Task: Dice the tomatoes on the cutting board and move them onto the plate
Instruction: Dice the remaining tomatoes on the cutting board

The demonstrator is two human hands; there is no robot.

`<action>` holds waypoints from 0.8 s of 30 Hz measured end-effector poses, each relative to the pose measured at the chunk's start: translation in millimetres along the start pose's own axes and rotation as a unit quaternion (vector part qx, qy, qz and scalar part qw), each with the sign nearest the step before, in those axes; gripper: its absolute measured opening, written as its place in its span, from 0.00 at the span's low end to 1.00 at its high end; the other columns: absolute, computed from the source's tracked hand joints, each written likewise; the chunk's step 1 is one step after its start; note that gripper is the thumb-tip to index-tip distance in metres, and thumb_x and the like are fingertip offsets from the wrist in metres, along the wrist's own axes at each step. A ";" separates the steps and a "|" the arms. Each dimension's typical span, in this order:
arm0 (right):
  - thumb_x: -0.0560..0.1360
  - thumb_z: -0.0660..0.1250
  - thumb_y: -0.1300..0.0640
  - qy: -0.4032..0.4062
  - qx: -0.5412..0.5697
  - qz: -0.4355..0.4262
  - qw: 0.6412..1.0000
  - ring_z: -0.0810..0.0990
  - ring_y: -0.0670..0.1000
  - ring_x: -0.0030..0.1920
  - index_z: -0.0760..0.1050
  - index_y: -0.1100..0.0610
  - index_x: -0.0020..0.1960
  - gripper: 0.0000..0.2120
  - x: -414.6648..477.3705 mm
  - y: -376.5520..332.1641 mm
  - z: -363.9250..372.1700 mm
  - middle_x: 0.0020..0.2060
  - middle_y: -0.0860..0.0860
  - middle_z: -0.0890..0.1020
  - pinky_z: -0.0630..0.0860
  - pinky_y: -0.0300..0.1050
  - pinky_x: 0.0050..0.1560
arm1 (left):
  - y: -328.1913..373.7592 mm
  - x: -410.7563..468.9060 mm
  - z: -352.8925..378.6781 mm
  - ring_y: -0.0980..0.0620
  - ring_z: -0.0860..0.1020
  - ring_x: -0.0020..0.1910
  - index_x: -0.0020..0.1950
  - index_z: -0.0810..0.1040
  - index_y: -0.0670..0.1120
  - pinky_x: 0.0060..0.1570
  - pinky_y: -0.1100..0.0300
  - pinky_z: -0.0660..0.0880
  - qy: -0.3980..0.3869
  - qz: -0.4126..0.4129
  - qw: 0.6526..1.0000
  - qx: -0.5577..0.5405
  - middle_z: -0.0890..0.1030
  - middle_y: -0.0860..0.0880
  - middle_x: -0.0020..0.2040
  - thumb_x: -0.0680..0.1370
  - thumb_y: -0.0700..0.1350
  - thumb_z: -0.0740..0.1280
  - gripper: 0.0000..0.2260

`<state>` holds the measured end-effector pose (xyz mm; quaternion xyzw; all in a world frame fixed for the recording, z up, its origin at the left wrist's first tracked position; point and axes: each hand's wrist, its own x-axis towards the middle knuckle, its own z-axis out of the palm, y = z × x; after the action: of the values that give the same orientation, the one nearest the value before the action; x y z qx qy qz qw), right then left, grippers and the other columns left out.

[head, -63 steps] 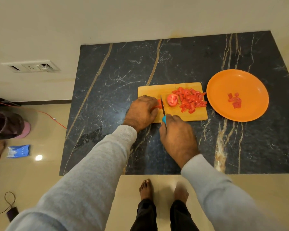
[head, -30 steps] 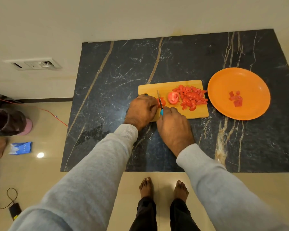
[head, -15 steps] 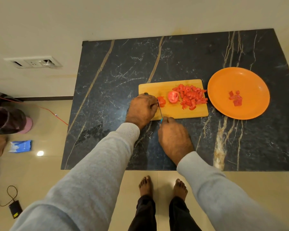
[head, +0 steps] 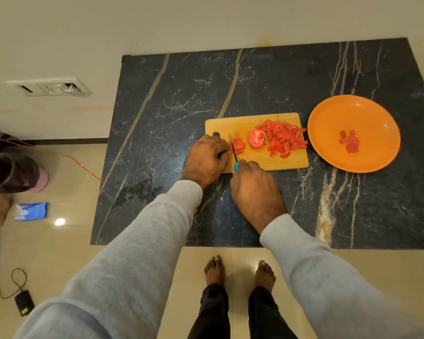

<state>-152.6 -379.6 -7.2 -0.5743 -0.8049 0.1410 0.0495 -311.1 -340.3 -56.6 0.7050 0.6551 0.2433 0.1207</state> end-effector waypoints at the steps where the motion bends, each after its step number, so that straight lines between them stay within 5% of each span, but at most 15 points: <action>1: 0.78 0.65 0.59 -0.003 -0.009 -0.005 1.000 0.81 0.61 0.37 0.77 0.64 0.57 0.11 6.5 -0.2 1.7 0.44 0.59 0.80 0.75 0.49 0.33 | -0.2 1.1 0.2 0.48 0.81 0.49 0.52 0.88 0.47 0.56 0.54 0.76 0.000 0.003 1.000 -0.002 0.88 0.51 0.50 0.78 0.46 0.71 0.08; 5: 0.79 0.63 0.57 -0.015 -0.035 -0.001 0.999 0.82 0.61 0.38 0.77 0.62 0.57 0.11 18.6 2.5 6.3 0.46 0.59 0.80 0.70 0.48 0.33 | 3.7 4.3 -1.1 0.48 0.81 0.47 0.51 0.89 0.46 0.55 0.60 0.71 0.007 0.008 1.000 -0.003 0.88 0.50 0.48 0.77 0.44 0.71 0.07; 10: 0.81 0.61 0.56 -0.026 -0.042 -0.001 0.999 0.82 0.59 0.41 0.75 0.61 0.59 0.11 17.4 2.8 8.6 0.48 0.58 0.80 0.69 0.46 0.34 | 3.7 6.3 -2.2 0.47 0.81 0.47 0.51 0.89 0.45 0.54 0.53 0.77 -0.005 0.011 1.000 -0.005 0.88 0.50 0.47 0.77 0.44 0.70 0.09; 21: 0.84 0.57 0.54 -0.110 -0.015 0.025 0.993 0.81 0.56 0.51 0.67 0.59 0.73 0.19 -26.8 11.3 -1.7 0.61 0.56 0.77 0.78 0.48 0.48 | 1.9 8.6 -0.5 0.45 0.82 0.49 0.51 0.88 0.44 0.58 0.53 0.77 -0.015 -0.005 1.000 0.004 0.88 0.48 0.49 0.79 0.43 0.67 0.09; 24: 0.85 0.56 0.51 -0.080 0.023 0.020 0.996 0.82 0.55 0.51 0.69 0.60 0.73 0.21 -45.6 18.0 -11.1 0.60 0.56 0.78 0.80 0.49 0.50 | 3.3 9.6 -2.5 0.46 0.82 0.52 0.54 0.88 0.45 0.60 0.52 0.77 -0.024 -0.018 1.000 0.010 0.87 0.48 0.52 0.80 0.44 0.67 0.10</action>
<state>-118.2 -415.1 2.1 -0.5755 -0.7914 0.2060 -0.0048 -309.3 -331.6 -51.1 0.7000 0.6669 0.2176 0.1338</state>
